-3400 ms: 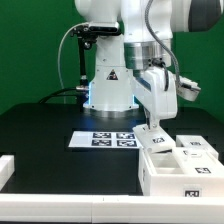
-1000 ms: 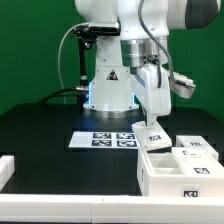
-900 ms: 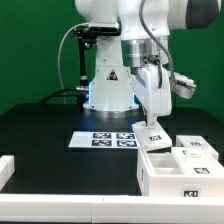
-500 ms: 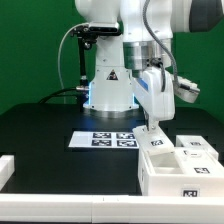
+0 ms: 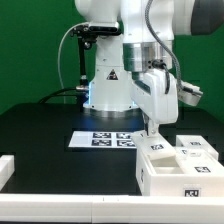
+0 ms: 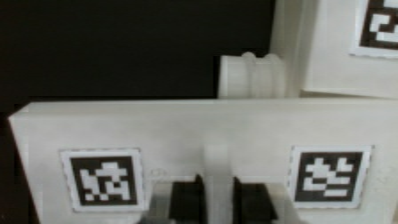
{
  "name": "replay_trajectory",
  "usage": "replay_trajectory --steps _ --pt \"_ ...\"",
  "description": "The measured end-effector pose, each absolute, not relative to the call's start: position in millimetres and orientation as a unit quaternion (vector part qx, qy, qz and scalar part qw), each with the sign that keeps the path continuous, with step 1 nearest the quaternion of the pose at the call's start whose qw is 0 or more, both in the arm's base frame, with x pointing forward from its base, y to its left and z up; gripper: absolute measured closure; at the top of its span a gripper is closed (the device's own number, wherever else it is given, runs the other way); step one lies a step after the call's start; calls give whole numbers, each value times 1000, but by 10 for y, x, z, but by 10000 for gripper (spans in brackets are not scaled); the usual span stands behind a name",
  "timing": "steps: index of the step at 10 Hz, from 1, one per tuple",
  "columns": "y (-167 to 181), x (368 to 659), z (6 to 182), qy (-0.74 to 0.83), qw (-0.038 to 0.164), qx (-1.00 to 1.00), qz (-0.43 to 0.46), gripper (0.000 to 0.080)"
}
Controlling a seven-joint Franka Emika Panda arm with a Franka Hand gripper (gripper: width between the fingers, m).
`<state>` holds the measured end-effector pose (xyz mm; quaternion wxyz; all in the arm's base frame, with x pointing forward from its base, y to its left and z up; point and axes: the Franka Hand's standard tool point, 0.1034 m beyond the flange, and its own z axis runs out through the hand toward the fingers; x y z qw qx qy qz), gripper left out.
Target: Assemble cabinet
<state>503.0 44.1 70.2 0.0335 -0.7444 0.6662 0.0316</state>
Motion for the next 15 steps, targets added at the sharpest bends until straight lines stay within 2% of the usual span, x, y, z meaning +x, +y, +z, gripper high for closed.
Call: replay_trajectory --steps 2,6,10,15 --pt "441 5033 701 666 33 -744 31 738" --pt "490 5526 683 675 40 -737 -4 738" --pt "481 5525 680 675 40 -737 -4 738" --pt "504 5886 665 671 44 -740 -20 738"
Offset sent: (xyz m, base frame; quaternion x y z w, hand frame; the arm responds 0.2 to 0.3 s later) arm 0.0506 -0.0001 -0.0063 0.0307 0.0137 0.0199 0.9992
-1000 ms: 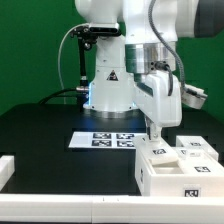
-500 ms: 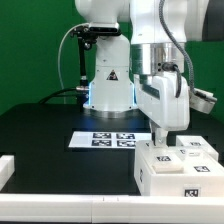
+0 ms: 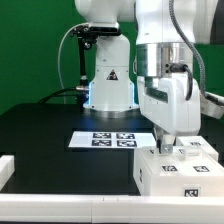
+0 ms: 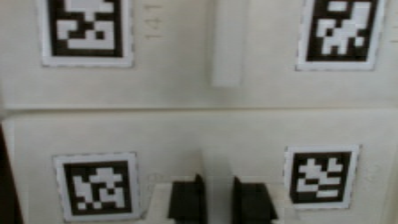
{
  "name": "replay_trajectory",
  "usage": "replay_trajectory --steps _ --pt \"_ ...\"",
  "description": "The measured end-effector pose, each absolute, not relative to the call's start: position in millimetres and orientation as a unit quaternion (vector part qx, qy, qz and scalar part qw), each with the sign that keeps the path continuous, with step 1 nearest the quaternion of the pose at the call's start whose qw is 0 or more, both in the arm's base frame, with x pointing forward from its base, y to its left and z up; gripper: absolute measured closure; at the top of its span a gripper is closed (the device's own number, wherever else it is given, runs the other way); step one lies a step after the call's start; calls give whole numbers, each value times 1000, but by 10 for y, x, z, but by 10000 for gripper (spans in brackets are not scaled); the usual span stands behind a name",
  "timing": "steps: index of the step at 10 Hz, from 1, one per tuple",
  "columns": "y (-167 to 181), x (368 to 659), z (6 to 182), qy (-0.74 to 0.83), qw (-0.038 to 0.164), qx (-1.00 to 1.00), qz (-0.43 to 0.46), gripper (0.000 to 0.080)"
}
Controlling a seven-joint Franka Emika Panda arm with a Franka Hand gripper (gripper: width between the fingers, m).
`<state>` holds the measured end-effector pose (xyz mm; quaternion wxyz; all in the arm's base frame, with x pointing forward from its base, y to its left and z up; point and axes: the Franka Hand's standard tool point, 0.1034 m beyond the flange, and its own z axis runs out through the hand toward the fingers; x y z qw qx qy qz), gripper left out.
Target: Assemble cabinet
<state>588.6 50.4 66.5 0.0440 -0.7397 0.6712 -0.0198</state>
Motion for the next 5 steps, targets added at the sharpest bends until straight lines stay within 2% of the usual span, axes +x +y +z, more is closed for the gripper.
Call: replay_trajectory --steps 4,5 --pt "511 5886 667 673 38 -738 -18 737" --pt "506 5885 669 674 38 -738 -18 712"
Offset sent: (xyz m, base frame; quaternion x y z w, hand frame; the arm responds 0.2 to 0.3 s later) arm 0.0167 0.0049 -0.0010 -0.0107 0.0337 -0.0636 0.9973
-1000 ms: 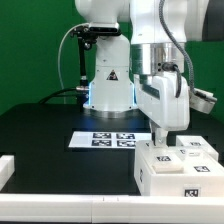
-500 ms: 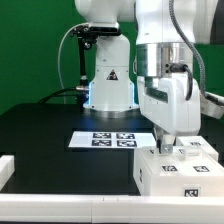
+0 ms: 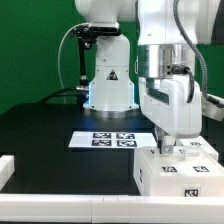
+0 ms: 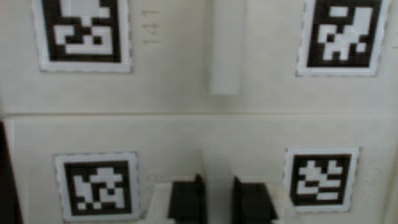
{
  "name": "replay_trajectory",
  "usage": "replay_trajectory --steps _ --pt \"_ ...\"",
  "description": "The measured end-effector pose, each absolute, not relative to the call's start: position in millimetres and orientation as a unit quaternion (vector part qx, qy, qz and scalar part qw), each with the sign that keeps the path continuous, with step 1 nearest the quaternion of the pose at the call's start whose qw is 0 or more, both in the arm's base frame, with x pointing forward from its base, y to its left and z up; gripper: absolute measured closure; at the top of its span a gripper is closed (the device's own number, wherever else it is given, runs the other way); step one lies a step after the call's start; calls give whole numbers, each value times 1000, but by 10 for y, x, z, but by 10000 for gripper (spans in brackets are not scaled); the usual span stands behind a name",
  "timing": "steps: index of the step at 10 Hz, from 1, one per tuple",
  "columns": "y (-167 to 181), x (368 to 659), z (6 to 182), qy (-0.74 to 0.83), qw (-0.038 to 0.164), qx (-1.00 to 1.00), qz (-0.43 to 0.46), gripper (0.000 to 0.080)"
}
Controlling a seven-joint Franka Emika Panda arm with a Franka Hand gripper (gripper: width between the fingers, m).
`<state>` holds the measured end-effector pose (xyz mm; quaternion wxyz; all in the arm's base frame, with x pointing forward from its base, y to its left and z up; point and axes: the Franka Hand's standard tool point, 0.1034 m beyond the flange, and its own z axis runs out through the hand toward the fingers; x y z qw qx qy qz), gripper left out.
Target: Assemble cabinet
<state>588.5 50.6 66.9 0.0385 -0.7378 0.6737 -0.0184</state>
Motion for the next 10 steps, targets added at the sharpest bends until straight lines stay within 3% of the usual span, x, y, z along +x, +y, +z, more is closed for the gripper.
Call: replay_trajectory --steps 1,2,3,4,6,10 --pt "504 5895 696 671 40 -740 -17 712" --pt "492 5920 796 671 46 -740 -16 531" --pt "506 5916 883 670 51 -741 -15 531" --pt "533 5896 923 669 53 -741 -9 335" --pt "518 5885 879 669 50 -741 -9 73" --pt "762 5739 917 504 49 -862 -24 4"
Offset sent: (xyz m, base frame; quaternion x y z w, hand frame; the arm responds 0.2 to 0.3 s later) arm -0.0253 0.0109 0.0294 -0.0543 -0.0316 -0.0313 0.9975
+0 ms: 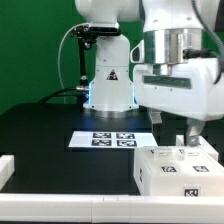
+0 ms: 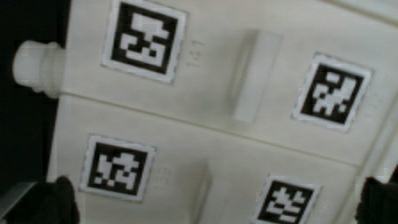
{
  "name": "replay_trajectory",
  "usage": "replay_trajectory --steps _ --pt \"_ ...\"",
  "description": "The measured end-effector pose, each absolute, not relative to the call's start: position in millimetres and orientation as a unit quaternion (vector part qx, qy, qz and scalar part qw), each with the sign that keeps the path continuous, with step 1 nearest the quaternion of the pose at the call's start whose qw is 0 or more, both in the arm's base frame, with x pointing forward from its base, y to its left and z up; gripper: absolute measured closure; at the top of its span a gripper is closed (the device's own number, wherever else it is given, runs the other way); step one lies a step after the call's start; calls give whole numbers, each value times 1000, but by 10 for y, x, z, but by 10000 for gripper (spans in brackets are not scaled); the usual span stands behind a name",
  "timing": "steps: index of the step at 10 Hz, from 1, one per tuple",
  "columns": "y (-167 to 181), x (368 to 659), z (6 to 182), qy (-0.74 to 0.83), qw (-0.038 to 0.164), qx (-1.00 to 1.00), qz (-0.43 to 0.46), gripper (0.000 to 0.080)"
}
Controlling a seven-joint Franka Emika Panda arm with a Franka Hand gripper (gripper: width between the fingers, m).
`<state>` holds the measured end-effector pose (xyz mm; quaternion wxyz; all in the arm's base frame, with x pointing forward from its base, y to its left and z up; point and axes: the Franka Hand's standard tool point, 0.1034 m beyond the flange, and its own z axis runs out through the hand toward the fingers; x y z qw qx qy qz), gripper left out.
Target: Assemble cabinet
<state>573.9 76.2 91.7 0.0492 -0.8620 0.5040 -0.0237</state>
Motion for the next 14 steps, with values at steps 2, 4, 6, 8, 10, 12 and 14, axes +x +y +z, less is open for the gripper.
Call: replay_trajectory --steps 2,4,6,8,10,12,14 --pt "768 5705 915 486 47 -872 -24 2" --pt "749 5702 909 416 44 -908 -28 2" --pt "726 5616 885 243 37 -968 -38 2" --pt "735 5538 899 156 34 -986 -51 2" --pt "698 5538 889 97 26 -994 -52 2" --pt "716 5516 877 81 17 -994 -76 2" --pt "700 5302 813 92 6 -987 -131 2"
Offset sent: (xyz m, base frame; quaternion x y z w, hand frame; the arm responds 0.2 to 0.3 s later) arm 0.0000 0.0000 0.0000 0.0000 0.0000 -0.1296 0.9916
